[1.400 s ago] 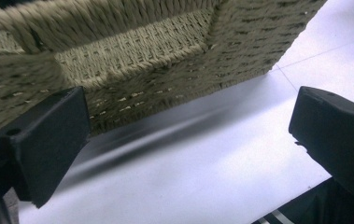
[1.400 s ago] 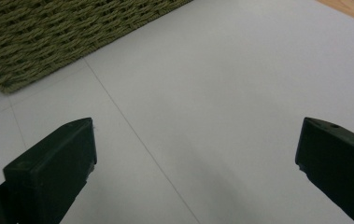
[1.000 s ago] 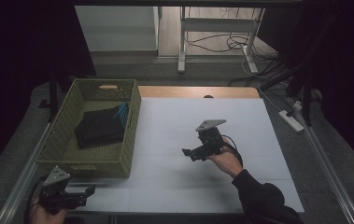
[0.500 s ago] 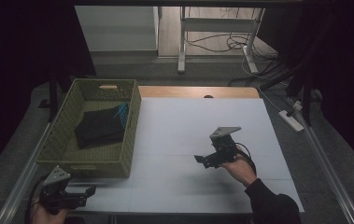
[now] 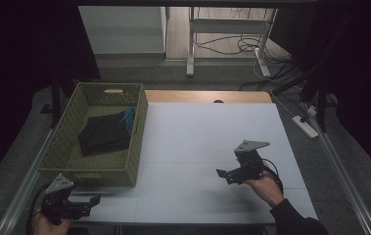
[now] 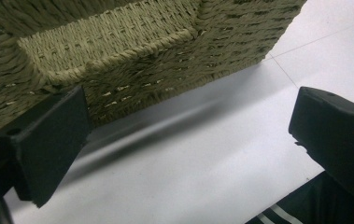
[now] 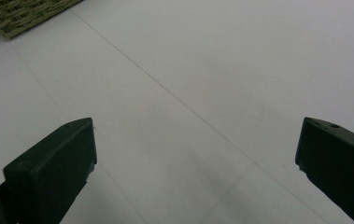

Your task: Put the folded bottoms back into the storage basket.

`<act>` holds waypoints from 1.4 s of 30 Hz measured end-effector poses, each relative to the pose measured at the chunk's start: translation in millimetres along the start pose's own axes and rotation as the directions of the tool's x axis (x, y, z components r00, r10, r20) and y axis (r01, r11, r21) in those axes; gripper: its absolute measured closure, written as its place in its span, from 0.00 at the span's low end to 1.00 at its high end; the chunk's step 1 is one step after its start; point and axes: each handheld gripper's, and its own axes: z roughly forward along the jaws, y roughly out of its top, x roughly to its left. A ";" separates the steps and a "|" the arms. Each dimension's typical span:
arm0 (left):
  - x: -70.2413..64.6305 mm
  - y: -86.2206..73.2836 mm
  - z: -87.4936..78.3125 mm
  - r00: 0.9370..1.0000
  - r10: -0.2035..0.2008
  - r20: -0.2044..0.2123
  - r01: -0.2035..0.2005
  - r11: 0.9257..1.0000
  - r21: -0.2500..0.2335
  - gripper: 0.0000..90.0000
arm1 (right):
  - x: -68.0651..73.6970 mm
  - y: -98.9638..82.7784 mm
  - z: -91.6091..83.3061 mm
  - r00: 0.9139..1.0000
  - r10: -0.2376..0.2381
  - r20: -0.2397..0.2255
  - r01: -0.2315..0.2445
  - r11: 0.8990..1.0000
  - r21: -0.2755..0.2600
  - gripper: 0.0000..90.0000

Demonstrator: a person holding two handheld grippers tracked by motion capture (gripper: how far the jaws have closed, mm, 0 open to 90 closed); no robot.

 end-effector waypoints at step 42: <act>1.6 0.0 0.6 1.000 -0.010 0.006 0.010 1.000 0.008 0.00 | -16.5 -82.9 -79.7 0.968 0.162 0.192 -0.159 0.987 -0.028 0.00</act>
